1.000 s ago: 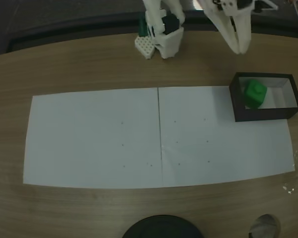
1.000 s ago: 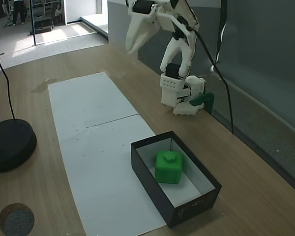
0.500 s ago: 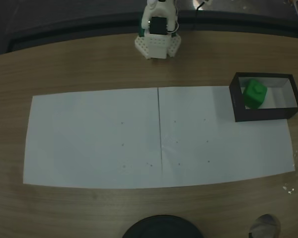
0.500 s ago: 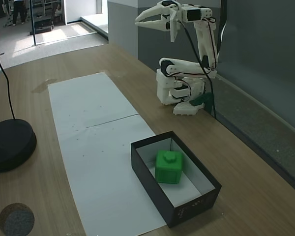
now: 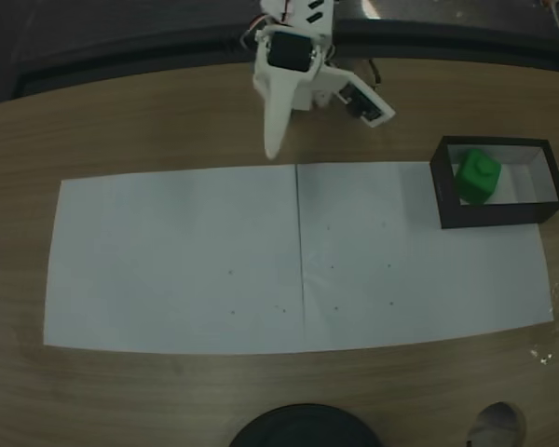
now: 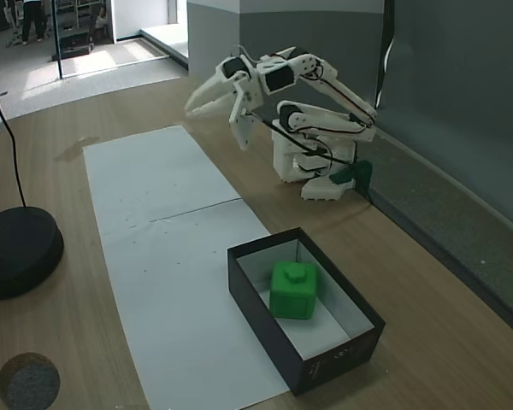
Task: Grab a green square and put it in the box.
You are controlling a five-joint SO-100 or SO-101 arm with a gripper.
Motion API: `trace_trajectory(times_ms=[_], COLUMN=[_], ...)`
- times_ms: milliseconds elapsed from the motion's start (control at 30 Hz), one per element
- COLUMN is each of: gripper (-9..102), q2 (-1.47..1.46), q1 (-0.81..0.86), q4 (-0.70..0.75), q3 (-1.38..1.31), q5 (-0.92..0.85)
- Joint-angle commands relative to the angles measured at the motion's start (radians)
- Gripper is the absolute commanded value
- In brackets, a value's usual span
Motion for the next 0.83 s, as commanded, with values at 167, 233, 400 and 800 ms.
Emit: trace_trajectory(times_ms=[167, 233, 400, 800], gripper=[0, 0, 0, 0], q2=[0.009, 0.009, 0.008, 0.008], q1=[-0.071, -0.058, -0.067, -0.127], q4=[-0.034, -0.025, 0.120, 0.331], q3=[0.275, 0.268, 0.225, 0.170], q5=[0.094, 0.147, 0.304, 0.313])
